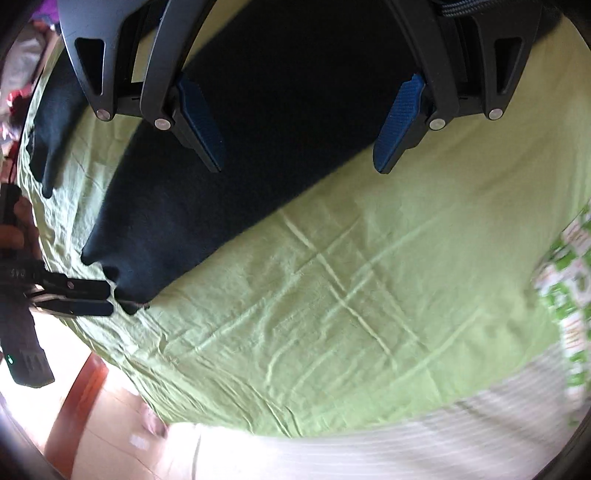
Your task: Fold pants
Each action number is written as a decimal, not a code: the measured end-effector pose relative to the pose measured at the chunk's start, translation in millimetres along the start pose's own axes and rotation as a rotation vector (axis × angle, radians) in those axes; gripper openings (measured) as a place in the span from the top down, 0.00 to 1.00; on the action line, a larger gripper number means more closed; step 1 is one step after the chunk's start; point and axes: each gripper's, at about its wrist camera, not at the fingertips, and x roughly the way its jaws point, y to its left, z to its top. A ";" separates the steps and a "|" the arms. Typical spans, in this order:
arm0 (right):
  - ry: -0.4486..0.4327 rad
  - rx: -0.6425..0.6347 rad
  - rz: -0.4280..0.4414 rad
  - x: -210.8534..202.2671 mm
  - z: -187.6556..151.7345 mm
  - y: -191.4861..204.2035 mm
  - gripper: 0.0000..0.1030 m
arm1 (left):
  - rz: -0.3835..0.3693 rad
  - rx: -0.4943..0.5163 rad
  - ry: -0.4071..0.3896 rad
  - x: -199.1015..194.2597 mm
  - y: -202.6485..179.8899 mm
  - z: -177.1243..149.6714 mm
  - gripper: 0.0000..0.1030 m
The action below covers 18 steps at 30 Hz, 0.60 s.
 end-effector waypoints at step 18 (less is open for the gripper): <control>-0.014 -0.053 0.116 2.3 2.0 5.3 0.91 | -0.232 0.066 0.125 4.0 -13.5 10.3 0.93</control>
